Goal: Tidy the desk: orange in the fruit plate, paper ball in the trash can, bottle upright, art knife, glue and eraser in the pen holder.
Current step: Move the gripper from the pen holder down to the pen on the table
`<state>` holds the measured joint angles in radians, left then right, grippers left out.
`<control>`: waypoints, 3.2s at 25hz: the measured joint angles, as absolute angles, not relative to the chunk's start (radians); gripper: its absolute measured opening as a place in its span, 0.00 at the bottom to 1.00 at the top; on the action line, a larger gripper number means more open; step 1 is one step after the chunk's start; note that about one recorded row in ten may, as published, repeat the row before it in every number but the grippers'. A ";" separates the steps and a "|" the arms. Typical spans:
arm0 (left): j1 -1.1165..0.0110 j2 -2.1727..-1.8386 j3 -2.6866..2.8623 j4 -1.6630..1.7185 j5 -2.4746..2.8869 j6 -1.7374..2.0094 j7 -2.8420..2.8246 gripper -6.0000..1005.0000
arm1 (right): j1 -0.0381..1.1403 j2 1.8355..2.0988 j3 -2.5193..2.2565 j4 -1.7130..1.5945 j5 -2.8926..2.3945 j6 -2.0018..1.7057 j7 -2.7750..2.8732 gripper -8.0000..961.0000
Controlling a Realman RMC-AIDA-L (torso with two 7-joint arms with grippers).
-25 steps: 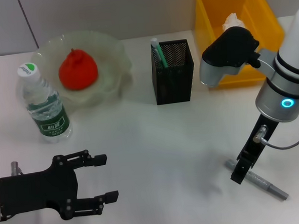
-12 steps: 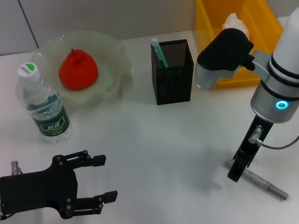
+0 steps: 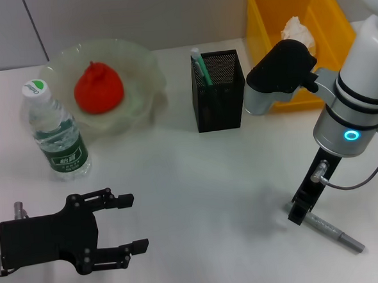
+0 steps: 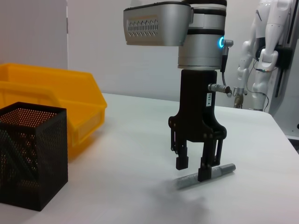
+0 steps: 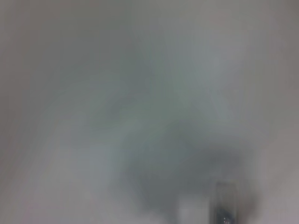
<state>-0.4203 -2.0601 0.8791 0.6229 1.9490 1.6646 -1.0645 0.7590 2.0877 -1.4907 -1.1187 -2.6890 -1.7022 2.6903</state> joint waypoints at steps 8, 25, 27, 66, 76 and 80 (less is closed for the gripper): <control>-0.423 -2.060 0.879 0.623 1.947 1.665 -1.062 0.80 | 0.762 2.088 -1.492 -1.112 -2.689 -1.694 2.691 0.48; -0.429 -2.060 0.877 0.623 1.947 1.664 -1.060 0.80 | 0.761 2.088 -1.506 -1.089 -2.691 -1.661 2.691 0.35; -0.429 -2.059 0.877 0.623 1.947 1.664 -1.060 0.80 | 0.760 2.088 -1.506 -1.089 -2.691 -1.659 2.691 0.33; -0.432 -2.059 0.876 0.623 1.948 1.661 -1.060 0.80 | 0.759 2.088 -1.517 -1.066 -2.679 -1.632 2.694 0.25; -0.433 -2.059 0.876 0.623 1.948 1.661 -1.059 0.80 | 0.759 2.088 -1.519 -1.063 -2.677 -1.629 2.694 0.24; -0.433 -2.059 0.876 0.623 1.948 1.661 -1.057 0.80 | 0.759 2.088 -1.519 -1.056 -2.677 -1.627 2.694 0.23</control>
<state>-0.4326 -2.0587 0.8759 0.6227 1.9481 1.6614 -1.0575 0.7586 2.0877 -1.5187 -1.0557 -2.6767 -1.6273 2.6937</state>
